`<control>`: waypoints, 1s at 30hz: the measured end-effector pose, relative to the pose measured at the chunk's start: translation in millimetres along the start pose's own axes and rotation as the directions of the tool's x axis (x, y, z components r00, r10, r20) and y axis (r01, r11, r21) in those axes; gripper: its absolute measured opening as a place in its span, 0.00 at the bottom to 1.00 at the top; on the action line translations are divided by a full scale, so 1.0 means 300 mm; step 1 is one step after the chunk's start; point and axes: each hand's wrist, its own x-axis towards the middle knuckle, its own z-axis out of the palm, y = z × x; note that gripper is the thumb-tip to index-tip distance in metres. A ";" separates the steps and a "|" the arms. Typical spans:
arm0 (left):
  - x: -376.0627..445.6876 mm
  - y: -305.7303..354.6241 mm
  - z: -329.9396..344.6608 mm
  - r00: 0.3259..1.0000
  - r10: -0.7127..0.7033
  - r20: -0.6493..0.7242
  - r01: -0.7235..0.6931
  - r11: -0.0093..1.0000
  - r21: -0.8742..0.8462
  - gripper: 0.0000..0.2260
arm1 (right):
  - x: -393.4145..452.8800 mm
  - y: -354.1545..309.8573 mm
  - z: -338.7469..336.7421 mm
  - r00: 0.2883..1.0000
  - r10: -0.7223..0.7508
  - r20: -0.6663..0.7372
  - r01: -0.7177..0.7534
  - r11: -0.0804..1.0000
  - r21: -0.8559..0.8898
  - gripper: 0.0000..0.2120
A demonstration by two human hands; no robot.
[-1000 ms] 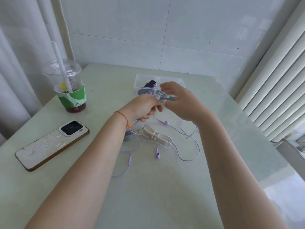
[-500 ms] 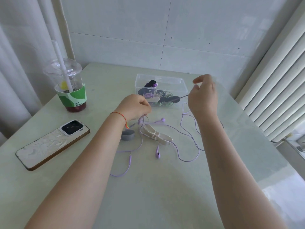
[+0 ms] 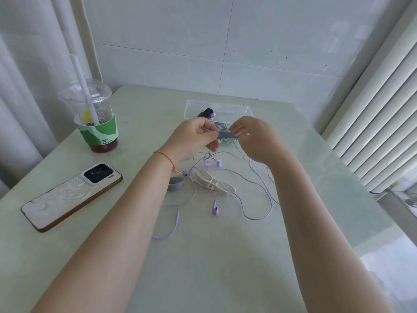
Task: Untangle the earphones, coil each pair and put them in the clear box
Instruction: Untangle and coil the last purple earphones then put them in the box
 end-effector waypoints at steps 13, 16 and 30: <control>0.014 -0.025 -0.033 0.973 -0.004 -0.229 0.018 0.998 0.056 0.05 | -0.021 -0.018 -0.019 0.987 0.061 0.147 -0.106 0.941 0.322 0.10; 0.010 -0.025 -0.029 0.993 -0.016 -0.114 0.038 0.981 0.190 0.06 | -0.006 -0.013 -0.033 0.990 0.089 -0.108 -0.040 0.919 0.391 0.11; 0.003 0.021 0.009 0.971 -0.095 -0.218 0.074 0.992 -0.102 0.19 | -0.019 -0.007 -0.014 0.984 -0.010 0.179 0.014 1.000 -0.021 0.06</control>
